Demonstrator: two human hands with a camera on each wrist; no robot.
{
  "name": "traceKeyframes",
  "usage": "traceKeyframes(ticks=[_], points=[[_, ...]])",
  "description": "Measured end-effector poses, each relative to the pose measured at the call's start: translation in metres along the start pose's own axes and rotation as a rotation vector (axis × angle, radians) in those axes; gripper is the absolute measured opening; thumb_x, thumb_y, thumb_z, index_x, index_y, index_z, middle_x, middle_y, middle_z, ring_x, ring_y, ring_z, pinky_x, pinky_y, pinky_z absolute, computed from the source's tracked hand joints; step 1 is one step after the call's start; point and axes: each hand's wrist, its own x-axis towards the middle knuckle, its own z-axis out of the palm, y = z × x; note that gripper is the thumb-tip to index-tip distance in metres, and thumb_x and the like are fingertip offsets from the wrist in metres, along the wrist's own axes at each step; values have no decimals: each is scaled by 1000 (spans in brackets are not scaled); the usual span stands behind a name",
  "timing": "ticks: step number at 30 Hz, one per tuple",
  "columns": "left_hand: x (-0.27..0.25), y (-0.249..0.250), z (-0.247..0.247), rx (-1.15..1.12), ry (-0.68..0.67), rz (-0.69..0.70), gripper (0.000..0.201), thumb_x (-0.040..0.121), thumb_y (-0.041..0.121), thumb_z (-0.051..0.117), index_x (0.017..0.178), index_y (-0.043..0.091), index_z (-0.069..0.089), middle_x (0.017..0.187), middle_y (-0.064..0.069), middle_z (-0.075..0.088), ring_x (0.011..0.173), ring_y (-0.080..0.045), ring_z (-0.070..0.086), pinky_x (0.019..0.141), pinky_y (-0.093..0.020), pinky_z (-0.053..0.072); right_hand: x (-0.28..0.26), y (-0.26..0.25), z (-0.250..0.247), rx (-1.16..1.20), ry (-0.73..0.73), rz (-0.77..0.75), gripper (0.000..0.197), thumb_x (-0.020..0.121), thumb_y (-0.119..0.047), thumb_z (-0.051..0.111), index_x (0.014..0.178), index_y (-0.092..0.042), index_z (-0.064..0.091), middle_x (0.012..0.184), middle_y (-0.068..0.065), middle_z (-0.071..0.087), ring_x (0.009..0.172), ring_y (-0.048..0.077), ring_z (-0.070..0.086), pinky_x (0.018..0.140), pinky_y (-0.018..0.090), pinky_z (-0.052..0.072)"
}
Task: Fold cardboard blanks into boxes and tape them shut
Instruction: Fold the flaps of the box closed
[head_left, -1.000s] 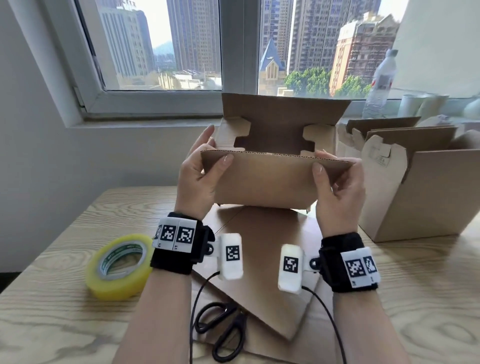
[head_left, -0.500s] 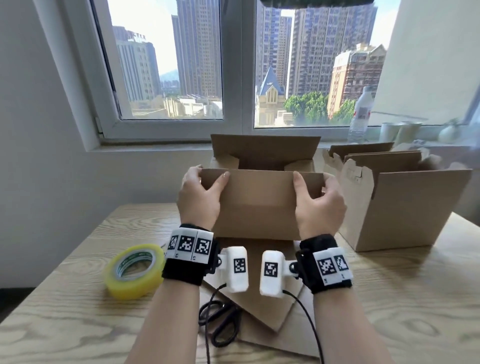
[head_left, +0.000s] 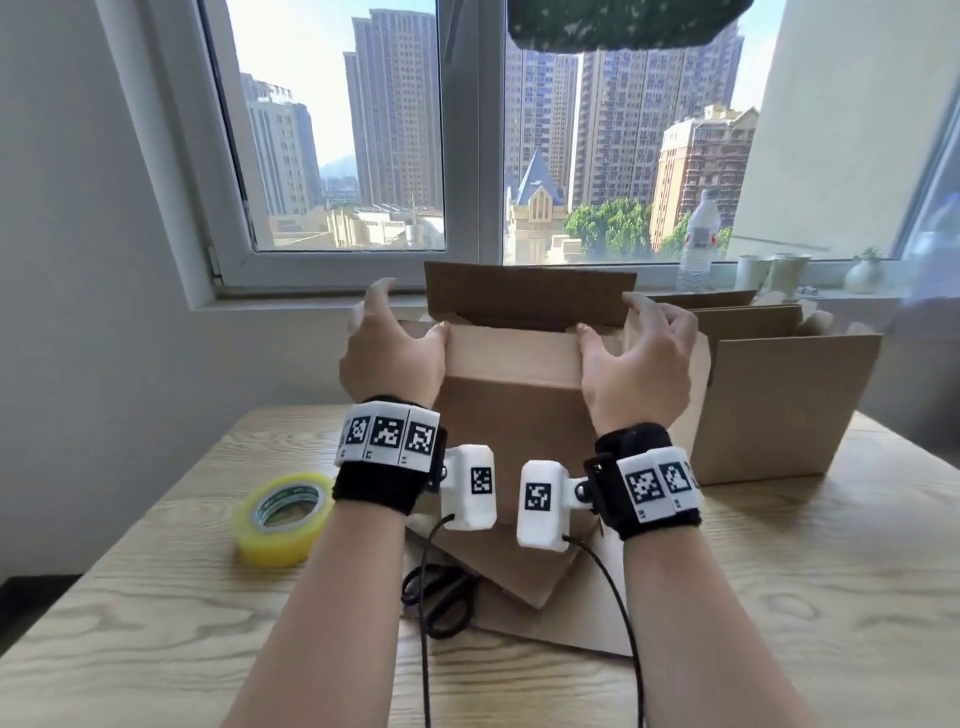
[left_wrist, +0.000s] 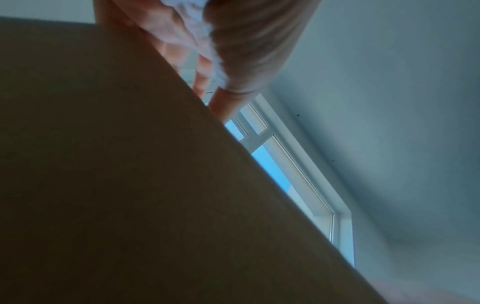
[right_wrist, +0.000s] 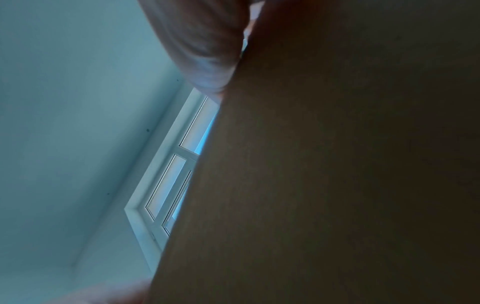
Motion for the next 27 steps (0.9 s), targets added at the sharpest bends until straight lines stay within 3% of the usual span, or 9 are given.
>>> traceKeyframes(ticks=[2,5,7,9,12,16,19,22,27], points=[[1,-2,4,71,-108,-36,66,87,38,68,145,25,38,142,-8,47,120,-30,55,96,-38,43,2,2,0,-64,-116,7,60,85,-35,74,140,-28,50,143,-1,41,113,17,53,82,32,45],[0,-6,5,132,-196,-61,74,90,37,65,151,20,27,143,-13,45,122,-35,53,97,-40,42,5,2,2,-189,-327,10,80,89,-29,68,155,-26,22,161,8,16,142,35,26,110,47,33],[1,-8,3,157,-225,-58,85,89,38,66,155,21,15,146,-12,45,126,-34,51,99,-41,42,10,2,4,-221,-436,-4,90,91,-26,63,158,-27,3,165,7,2,148,36,10,115,56,22],[4,-11,-1,175,-270,-66,94,89,41,66,157,23,4,152,-10,40,131,-34,47,104,-41,39,13,0,5,-186,-535,-51,93,93,-21,58,158,-25,-9,166,5,-3,152,30,3,120,53,15],[8,-13,-4,194,-365,-103,103,90,47,64,156,24,-12,158,-10,30,137,-35,40,110,-42,34,13,-2,2,-165,-622,-104,92,95,-18,54,157,-21,-14,166,4,-3,152,23,5,119,39,12],[9,-13,-5,214,-417,-124,107,90,50,63,154,24,-19,160,-10,26,139,-36,38,111,-43,33,16,-3,3,-258,-595,-134,99,91,-23,58,155,-31,-17,159,-3,-33,151,29,-16,120,52,3],[9,-15,-5,233,-454,-126,106,90,53,61,153,25,-21,161,-9,23,140,-36,36,112,-44,31,19,-4,6,-318,-639,-187,80,90,-24,54,158,-22,12,165,-6,-15,153,23,-6,123,52,6],[8,-17,-6,231,-485,-123,104,91,56,58,154,24,-20,162,-9,21,142,-36,33,114,-44,28,15,-2,6,-305,-550,-246,57,88,-22,57,144,-19,45,164,0,9,151,26,11,121,51,17],[6,-14,-3,204,-453,-95,99,91,56,57,156,25,-12,161,-9,22,143,-36,31,115,-44,27,12,0,0,-171,-440,-305,60,87,-12,59,144,-20,42,136,6,41,125,27,44,103,37,36]])
